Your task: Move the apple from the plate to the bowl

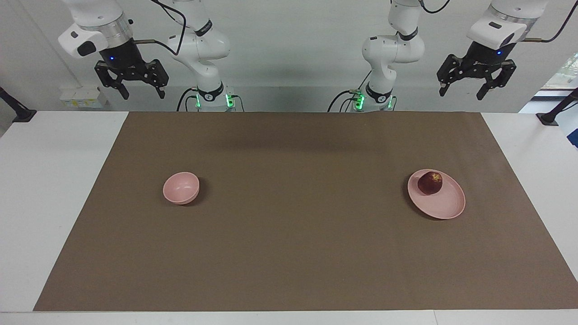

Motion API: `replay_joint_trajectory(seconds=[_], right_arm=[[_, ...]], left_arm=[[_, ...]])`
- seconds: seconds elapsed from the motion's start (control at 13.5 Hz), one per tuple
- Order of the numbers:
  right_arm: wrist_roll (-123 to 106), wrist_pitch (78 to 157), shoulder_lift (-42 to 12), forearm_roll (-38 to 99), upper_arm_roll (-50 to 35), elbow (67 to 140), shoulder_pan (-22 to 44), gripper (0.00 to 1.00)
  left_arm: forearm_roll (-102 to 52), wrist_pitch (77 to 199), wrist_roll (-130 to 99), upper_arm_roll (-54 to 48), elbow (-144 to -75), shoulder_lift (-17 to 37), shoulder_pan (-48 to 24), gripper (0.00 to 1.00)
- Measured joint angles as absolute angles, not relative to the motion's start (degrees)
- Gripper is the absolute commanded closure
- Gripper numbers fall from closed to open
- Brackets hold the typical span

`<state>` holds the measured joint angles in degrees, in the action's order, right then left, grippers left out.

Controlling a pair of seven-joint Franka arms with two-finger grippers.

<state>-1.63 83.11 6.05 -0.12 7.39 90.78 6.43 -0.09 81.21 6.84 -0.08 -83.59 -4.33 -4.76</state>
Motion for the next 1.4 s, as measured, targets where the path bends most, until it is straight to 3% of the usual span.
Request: replay_joint_trajectory(seconds=[0.66,1.03,1.4], right_arm=[[0.09,84.92,6.04,0.38,7.20,92.73,7.83,0.00],[7.88,91.45,5.90,6.62,7.10,97.42,10.93,0.00],[14.22,104.22,3.49,12.35,7.06,105.72,14.29,0.00]], left_arm=[[-0.09,84.93,6.93,-0.10,-86.41,-4.50,-4.77,0.00],[-0.08,95.67,9.03,0.37,-96.93,-4.11,-3.10,0.00],[-0.08,111.70,15.62,0.55,-109.37,-3.33,-0.12,0.00]])
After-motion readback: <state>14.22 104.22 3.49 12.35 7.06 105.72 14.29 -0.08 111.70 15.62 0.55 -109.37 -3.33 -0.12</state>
